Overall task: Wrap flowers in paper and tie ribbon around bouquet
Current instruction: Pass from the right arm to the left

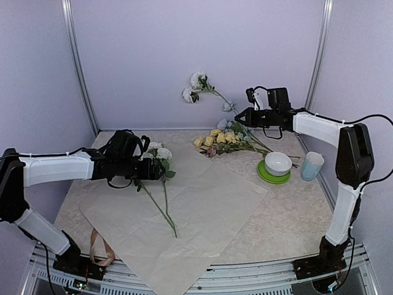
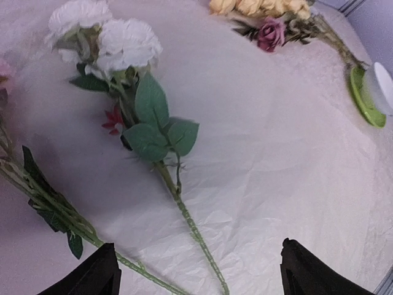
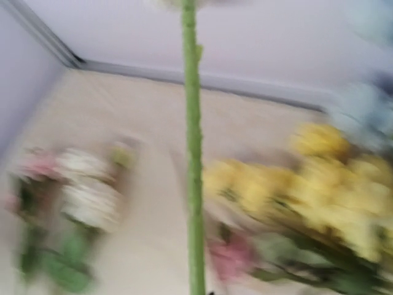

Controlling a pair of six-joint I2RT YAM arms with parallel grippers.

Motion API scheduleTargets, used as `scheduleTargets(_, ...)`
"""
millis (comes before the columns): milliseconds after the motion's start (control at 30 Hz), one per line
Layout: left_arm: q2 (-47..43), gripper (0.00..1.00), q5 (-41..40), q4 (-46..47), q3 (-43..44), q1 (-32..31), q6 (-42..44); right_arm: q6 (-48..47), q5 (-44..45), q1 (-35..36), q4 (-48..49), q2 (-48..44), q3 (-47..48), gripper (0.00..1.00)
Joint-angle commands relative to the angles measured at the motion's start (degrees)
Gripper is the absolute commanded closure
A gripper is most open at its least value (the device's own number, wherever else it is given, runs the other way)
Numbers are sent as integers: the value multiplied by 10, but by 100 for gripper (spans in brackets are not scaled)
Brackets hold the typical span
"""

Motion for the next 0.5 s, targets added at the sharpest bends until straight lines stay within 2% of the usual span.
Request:
scheduleTargets(0, -80, 16, 36, 122, -15, -13, 32, 76, 27, 70, 208, -102, -107, 100)
scheduleTargets(133, -106, 18, 114, 223, 4, -15, 33, 124, 38, 149, 313, -124, -180, 100)
scheduleTargets(233, -106, 11, 168, 308, 22, -15, 9, 144, 33, 205, 398, -130, -221, 100)
scheduleTargets(300, -99, 8, 175, 350, 28, -13, -14, 135, 29, 237, 434, -131, -230, 100)
scheduleTargets(467, -84, 9, 191, 418, 9, 17, -106, 107, 19, 301, 484, -129, -246, 100)
